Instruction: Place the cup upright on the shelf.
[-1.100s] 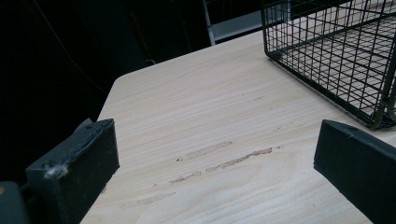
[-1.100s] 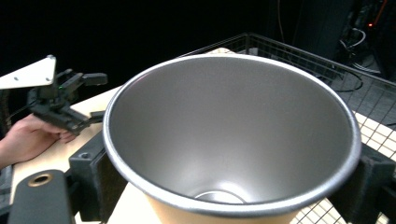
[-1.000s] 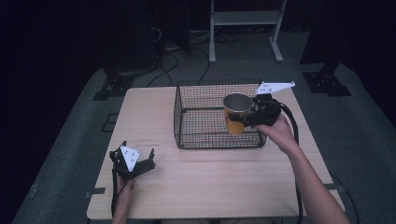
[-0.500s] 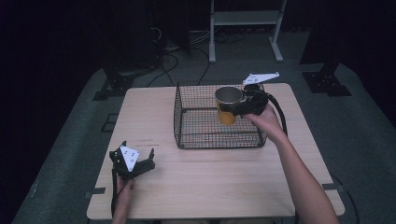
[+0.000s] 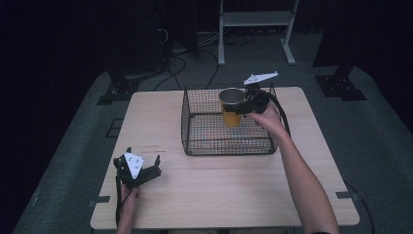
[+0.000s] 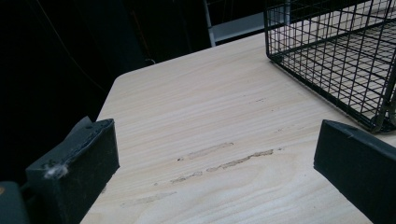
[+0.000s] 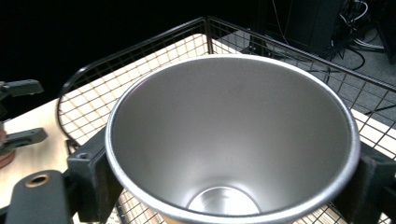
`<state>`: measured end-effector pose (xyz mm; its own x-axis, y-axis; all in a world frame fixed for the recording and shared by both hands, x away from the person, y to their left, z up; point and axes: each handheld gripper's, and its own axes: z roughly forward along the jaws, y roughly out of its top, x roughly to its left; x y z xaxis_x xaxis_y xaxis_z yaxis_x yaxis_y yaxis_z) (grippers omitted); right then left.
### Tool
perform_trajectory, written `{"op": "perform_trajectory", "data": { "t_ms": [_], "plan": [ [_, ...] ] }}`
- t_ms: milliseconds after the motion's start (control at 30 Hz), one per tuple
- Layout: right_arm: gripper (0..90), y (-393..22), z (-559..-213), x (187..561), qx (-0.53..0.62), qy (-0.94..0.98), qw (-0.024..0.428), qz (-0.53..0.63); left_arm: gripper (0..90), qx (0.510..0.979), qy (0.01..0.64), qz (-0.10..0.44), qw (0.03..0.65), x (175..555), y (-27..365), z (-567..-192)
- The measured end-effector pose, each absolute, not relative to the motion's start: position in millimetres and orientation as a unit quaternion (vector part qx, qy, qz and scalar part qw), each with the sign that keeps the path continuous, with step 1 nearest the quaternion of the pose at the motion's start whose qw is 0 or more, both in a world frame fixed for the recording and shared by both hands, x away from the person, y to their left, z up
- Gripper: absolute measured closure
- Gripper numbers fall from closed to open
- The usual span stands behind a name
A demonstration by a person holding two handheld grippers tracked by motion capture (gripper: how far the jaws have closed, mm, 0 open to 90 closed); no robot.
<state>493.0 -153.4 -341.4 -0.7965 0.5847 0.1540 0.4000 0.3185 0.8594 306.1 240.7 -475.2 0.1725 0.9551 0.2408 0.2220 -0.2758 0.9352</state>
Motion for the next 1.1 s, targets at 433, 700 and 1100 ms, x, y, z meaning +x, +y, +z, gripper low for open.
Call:
{"op": "perform_trajectory", "data": {
  "t_ms": [433, 700, 1100],
  "plan": [
    [11.9, -146.3, -362.6, 522.2, 0.319, 0.817, 0.08, 0.473, 0.0, 0.652, 0.453, 0.457, 0.401, 306.2, 241.8, -474.9],
    [11.9, -143.2, -378.9, 533.2, 0.327, 0.826, 0.08, 0.453, 0.0, 0.651, 0.455, 0.457, 0.401, 306.3, 242.1, -474.8],
    [11.9, -124.0, -392.5, 543.5, 0.303, 0.853, 0.077, 0.418, 0.0, 0.65, 0.455, 0.456, 0.403, 306.3, 242.7, -474.6]
  ]
}}
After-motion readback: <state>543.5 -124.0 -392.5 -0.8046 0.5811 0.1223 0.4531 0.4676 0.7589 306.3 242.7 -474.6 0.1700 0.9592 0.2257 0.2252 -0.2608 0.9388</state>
